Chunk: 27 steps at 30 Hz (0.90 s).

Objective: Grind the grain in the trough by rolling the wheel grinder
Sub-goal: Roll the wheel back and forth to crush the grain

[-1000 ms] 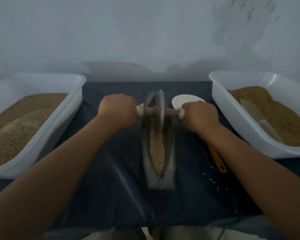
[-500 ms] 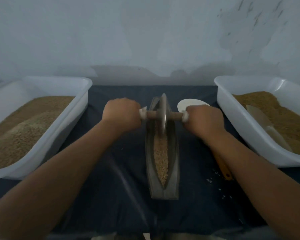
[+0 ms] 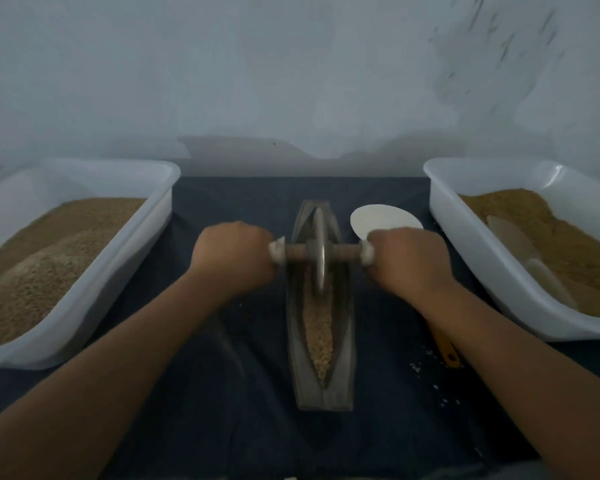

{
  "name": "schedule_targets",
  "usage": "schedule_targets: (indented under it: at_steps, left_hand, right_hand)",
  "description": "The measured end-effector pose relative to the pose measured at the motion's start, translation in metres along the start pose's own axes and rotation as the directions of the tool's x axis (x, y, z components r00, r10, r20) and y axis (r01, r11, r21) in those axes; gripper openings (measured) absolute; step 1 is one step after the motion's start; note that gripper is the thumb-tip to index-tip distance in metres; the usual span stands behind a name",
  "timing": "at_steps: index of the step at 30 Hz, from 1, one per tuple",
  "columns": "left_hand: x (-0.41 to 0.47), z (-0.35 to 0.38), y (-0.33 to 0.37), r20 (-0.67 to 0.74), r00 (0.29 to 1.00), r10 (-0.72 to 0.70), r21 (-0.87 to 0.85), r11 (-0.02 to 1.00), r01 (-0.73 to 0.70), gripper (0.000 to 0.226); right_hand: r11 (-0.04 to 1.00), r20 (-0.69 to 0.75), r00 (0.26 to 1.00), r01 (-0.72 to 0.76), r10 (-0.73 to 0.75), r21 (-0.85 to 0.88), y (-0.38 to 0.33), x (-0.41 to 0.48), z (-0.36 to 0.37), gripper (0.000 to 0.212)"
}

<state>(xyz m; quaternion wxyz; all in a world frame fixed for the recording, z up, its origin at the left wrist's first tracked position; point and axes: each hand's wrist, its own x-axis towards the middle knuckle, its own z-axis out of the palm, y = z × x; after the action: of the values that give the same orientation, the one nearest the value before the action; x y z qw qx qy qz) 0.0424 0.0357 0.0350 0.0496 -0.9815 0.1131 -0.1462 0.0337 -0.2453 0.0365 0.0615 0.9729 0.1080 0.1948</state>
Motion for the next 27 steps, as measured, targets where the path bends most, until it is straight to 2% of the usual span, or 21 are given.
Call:
schedule_targets:
  at_steps: [3, 6, 8, 10, 12, 15, 19, 22, 24, 27]
  left_hand:
    - [0.036, -0.005, -0.002, 0.074, 0.997, -0.025, -0.057, 0.998, 0.029, 0.026]
    - [0.012, 0.002, -0.006, 0.095, 0.995, -0.005, -0.069, 0.998, 0.012, 0.026]
    - [-0.028, 0.009, -0.009, -0.020, 0.997, 0.069, -0.028, 0.997, -0.070, 0.031]
    - [-0.066, 0.008, -0.011, -0.163, 0.970, 0.182, 0.007, 0.983, -0.183, 0.039]
    - [-0.077, 0.006, -0.014, -0.227, 0.950, 0.215, 0.021, 0.976, -0.215, 0.043]
    - [-0.049, 0.010, -0.008, -0.130, 0.982, 0.135, 0.055, 0.990, -0.129, 0.036]
    - [0.017, 0.005, 0.000, 0.001, 0.999, -0.052, -0.065, 0.997, 0.052, 0.029]
    - [0.012, 0.003, 0.001, 0.042, 0.998, -0.051, -0.080, 0.995, 0.054, 0.024]
    - [-0.018, 0.006, -0.001, -0.033, 0.999, 0.011, -0.032, 0.999, -0.012, 0.029]
    - [-0.069, 0.006, -0.001, -0.205, 0.969, 0.141, 0.055, 0.990, -0.133, 0.052]
  right_hand:
    - [0.999, 0.024, 0.999, -0.043, 0.042, 0.027, -0.002, 0.031, -0.004, 0.022]
    - [0.999, 0.060, 0.998, -0.001, -0.001, 0.042, 0.000, 0.016, -0.013, 0.023]
    - [0.995, 0.056, 0.995, 0.083, -0.086, 0.055, 0.003, -0.019, -0.015, 0.023]
    - [0.976, -0.028, 0.981, 0.194, -0.192, 0.099, 0.004, -0.055, -0.016, 0.021]
    - [0.966, -0.064, 0.972, 0.232, -0.225, 0.117, 0.007, -0.068, -0.014, 0.022]
    - [0.991, -0.046, 0.990, 0.137, -0.137, 0.006, 0.007, -0.040, -0.002, 0.030]
    - [0.999, -0.037, 0.999, -0.027, 0.028, 0.030, -0.001, 0.022, 0.001, 0.028]
    - [0.998, 0.032, 0.999, -0.012, 0.010, 0.065, 0.002, 0.026, -0.009, 0.031]
    - [0.995, 0.061, 0.997, 0.044, -0.050, 0.093, 0.005, -0.002, -0.013, 0.027]
    - [0.986, -0.103, 0.985, 0.144, -0.135, 0.085, 0.002, -0.057, -0.018, 0.031]
